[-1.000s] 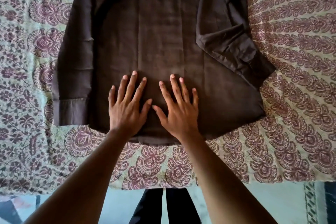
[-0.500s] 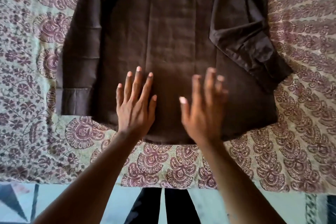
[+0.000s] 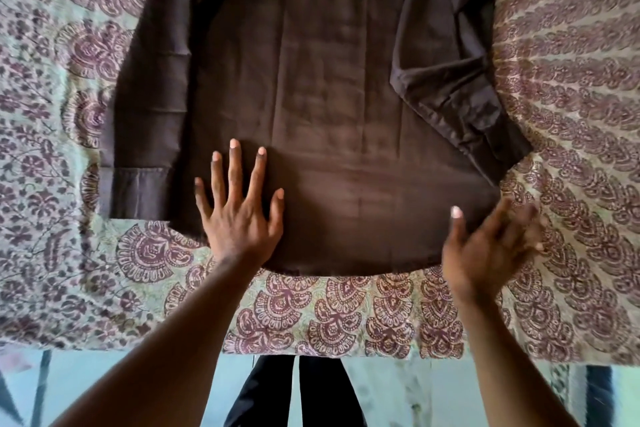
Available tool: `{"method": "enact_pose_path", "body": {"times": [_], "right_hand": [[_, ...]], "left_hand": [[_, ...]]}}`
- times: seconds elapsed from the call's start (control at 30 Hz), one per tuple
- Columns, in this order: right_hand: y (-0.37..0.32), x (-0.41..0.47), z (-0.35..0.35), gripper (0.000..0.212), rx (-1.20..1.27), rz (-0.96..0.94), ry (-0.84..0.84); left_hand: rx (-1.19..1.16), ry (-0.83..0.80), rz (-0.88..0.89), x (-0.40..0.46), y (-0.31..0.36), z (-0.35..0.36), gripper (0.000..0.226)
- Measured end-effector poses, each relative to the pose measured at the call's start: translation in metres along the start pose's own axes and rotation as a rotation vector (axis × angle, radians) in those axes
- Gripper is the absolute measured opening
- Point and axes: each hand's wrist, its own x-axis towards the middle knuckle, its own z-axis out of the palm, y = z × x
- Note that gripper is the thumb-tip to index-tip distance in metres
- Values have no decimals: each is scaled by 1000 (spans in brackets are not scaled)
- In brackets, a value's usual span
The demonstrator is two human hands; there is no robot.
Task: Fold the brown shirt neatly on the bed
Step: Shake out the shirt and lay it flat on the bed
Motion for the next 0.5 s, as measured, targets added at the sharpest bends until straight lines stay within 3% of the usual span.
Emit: {"method": "enact_pose_path", "body": {"times": [0.07,0.17,0.27,0.33,0.5], "right_hand": [[-51,-18,5,73,2,-270,73],[-135,-44,24,62,59,-722,-59],[-164,-38,35,58,32,-870,-147],[-137,-19,35,59,-37,-726,-100],[-28,15,17,70,-27,-105,-70]], "left_hand": [[2,11,5,0,0,0,72],[-8,21,8,0,-2,1,68],[-2,24,11,1,-2,1,68],[-1,18,13,1,-3,1,68],[1,8,0,2,-1,1,69]]}}
